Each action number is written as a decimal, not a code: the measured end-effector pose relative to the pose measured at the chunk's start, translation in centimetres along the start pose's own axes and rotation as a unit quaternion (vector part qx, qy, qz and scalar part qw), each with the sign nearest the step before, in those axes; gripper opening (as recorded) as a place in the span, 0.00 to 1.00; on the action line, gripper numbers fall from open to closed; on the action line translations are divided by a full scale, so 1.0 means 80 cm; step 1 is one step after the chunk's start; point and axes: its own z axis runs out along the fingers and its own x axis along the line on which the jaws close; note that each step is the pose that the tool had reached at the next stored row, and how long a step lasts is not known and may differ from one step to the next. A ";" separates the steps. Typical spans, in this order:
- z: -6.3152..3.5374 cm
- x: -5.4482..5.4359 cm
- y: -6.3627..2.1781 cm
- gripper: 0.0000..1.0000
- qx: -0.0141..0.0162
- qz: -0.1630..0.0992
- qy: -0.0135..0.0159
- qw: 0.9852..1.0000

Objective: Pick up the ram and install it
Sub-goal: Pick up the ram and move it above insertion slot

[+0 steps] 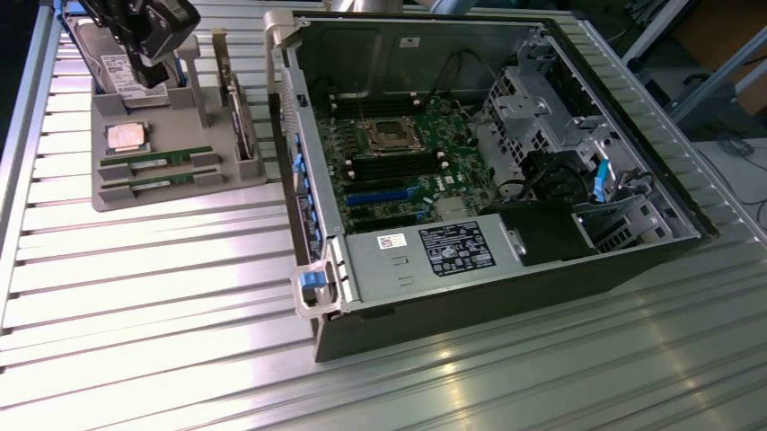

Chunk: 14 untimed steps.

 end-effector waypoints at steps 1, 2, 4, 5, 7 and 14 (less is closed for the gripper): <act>0.000 0.000 0.000 0.11 0.000 0.011 0.000 1.000; 0.000 0.000 0.000 0.11 0.000 0.018 -0.001 1.000; 0.000 0.000 0.000 0.11 0.000 0.027 -0.001 1.000; 0.000 0.000 0.000 0.11 0.000 0.034 -0.001 0.999; 0.000 0.000 0.000 0.11 0.001 0.052 -0.002 0.999; 0.000 0.000 0.000 0.11 0.001 0.095 -0.004 0.995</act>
